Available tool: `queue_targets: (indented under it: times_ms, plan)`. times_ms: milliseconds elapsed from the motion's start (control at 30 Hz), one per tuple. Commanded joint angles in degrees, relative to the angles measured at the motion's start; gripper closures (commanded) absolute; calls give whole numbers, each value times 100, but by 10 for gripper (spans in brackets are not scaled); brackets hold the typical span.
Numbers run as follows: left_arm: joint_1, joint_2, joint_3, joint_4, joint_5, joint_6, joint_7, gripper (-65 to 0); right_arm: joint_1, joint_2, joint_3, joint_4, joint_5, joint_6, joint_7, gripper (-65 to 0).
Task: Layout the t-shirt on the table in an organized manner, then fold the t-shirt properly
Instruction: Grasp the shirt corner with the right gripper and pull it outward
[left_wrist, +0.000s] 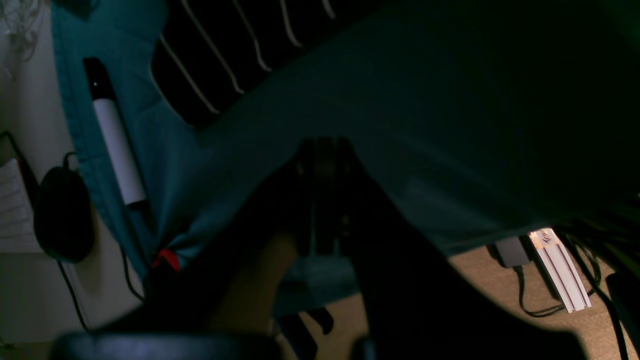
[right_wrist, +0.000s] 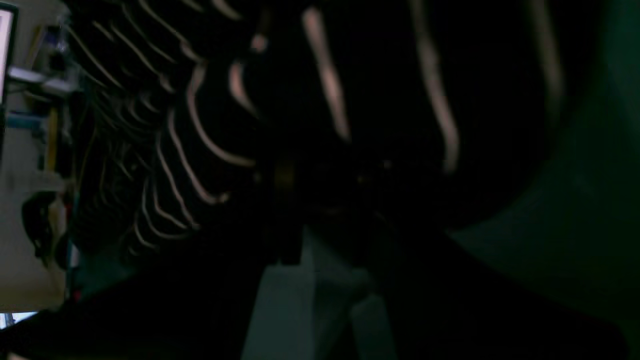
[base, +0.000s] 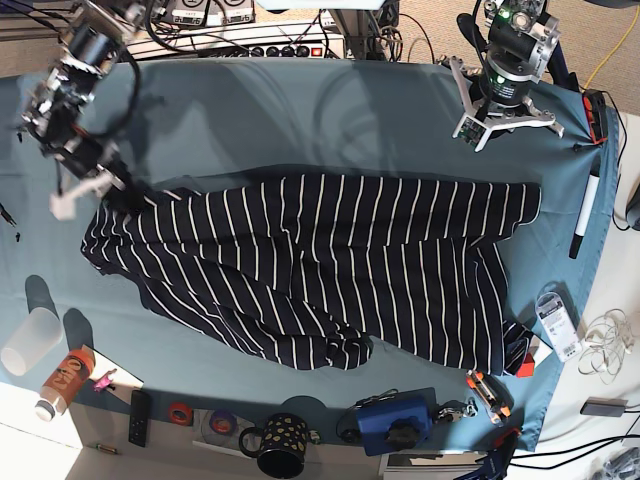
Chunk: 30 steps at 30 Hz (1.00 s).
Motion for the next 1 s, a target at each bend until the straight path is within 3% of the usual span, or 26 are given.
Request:
queue_targets:
  times_ms: [0,100,200,433,667,800,900,967]
  plan:
    - [17,-31,-28,103,26,39,-111,0,175,109,0,96,146,32,140,-147]
    - [17,-31,-28,103,26,39,-129,0,389,105,-13,96,142,32,160,-117]
    - [17,-31,-28,103,26,39,-131,0,581,120,-13,96,146,32,33,0]
    - [17,-31,-28,103,24,39,-258,0,717,120,20,721,597,32,-752,0]
    - [2,-31,-28,103,24,39,-282,0,640,120,597,2514,1456,32,-1384,0]
    - [2,-31,-28,103,24,39,-280,0,557,173,929,3438,2039,32,-1389,0]
    - [4,-31,-28,103,24,39,-282,0,501,332,929,3755,2050,32,-1389,0]
    - [2,-33,-28,101,24,39,-282,0,507,476,750,3709,1635,32,-1329,0]
